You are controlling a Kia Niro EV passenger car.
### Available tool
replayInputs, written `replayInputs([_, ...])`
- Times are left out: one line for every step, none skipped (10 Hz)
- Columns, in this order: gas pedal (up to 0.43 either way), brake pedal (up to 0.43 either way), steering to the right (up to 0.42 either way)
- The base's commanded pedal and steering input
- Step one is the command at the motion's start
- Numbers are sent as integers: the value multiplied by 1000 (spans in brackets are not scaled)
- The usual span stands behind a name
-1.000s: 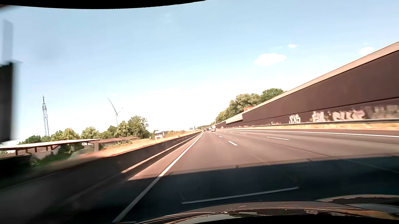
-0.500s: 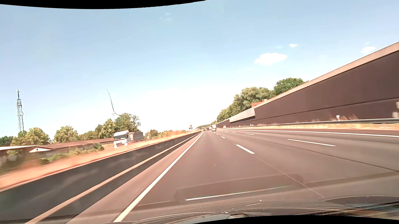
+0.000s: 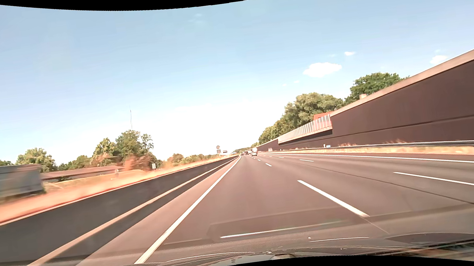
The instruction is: Follow the waypoints while adhering to traffic rules and regulations
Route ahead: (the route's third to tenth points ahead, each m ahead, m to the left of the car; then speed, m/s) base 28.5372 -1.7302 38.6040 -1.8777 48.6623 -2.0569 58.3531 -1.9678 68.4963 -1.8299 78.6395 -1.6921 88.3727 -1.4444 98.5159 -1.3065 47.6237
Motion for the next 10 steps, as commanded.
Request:
replayInputs([732,0,-3])
replayInputs([732,0,-4])
replayInputs([732,0,-5])
replayInputs([732,0,-5])
replayInputs([732,0,-5])
replayInputs([732,0,-5])
replayInputs([732,0,-5])
replayInputs([732,0,-5])
replayInputs([720,0,-5])
replayInputs([720,0,-5])
